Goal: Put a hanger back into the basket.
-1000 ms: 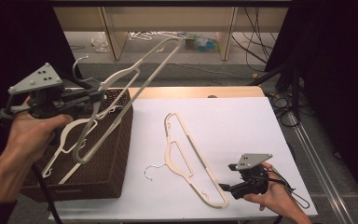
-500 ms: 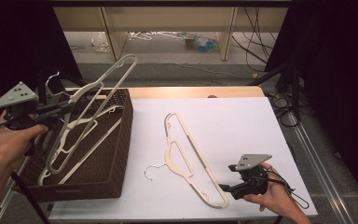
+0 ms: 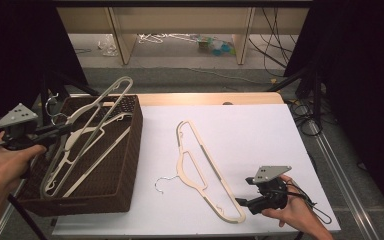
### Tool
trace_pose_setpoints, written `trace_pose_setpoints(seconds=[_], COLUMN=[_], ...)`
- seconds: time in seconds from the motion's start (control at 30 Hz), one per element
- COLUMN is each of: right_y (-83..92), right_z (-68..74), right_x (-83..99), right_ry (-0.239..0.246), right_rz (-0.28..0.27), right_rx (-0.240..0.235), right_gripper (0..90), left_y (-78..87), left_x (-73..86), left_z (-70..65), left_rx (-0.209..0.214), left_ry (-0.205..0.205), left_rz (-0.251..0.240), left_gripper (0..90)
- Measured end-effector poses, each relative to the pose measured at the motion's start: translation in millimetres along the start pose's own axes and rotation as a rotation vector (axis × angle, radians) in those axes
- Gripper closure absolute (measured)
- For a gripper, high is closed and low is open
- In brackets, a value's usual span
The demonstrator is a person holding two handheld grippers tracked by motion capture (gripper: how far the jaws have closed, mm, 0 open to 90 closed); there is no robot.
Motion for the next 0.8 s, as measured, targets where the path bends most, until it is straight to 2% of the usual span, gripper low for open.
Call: trace_pose_setpoints(seconds=[0.1,0.13,0.23,0.27,0.33,0.37,0.47,0.53,0.6,0.63,0.73,0.77,0.8], right_y=[-0.3,0.9,1.0,1.0,1.0,1.2,-0.1,1.5,0.7,1.3,0.3,0.2,0.2], right_z=[0.0,0.0,0.3,0.1,-0.1,0.2,0.0,-0.1,0.1,-0.7,-1.2,-1.0,-1.0], right_x=[0.4,0.5,0.4,0.5,0.5,0.7,1.0,1.3,1.4,2.0,2.1,2.5,2.5], right_ry=[-0.002,0.000,-0.001,-0.001,0.000,-0.003,-0.005,-0.006,-0.010,-0.007,-0.008,-0.011,-0.011], right_rz=[0.002,0.015,0.010,0.011,0.011,0.011,0.000,0.013,0.002,0.013,0.001,0.003,0.003], right_rx=[0.002,-0.004,-0.006,-0.005,-0.005,-0.009,0.000,-0.005,-0.001,-0.003,0.004,0.001,0.001], right_gripper=[25.6,25.5,25.5,25.5,25.5,25.5,25.5,25.5,25.5,25.5,25.5,25.5,25.5], left_y=[-4.5,-5.7,-10.8,-12.8,-15.3,-19.4,-25.3,-29.1,-30.6,-33.9,-41.6,-41.6,-43.6], left_x=[7.7,9.6,14.5,16.7,19.7,25.9,33.5,37.9,39.7,42.1,42.4,42.4,43.1], left_z=[-0.7,-0.1,4.3,5.0,3.6,0.3,-3.3,-4.5,-4.7,-5.6,-11.2,-11.2,-11.7], left_rx=[0.005,0.006,0.005,0.007,0.014,0.017,0.036,0.041,0.043,0.048,0.070,0.070,0.080], left_ry=[-0.023,-0.045,-0.144,-0.165,-0.157,-0.125,-0.097,-0.060,-0.046,-0.033,0.023,0.023,0.018], left_rz=[0.010,0.016,0.021,0.024,0.027,0.037,0.052,0.034,0.031,0.040,0.049,0.049,0.077], left_gripper=[85.4,85.4,85.4,85.4,85.4,85.4,85.4,85.4,85.4,85.4,85.3,85.3,85.3])
Point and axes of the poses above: each handheld gripper's, and its own axes: y roughly backward along the jaws, x roughly out of its underside, z roughly to its left, the point moved 5 cm from there along -y, roughly forward along the jaws, and after that the axes turned 2 degrees about -y, right-handed, at the moved point
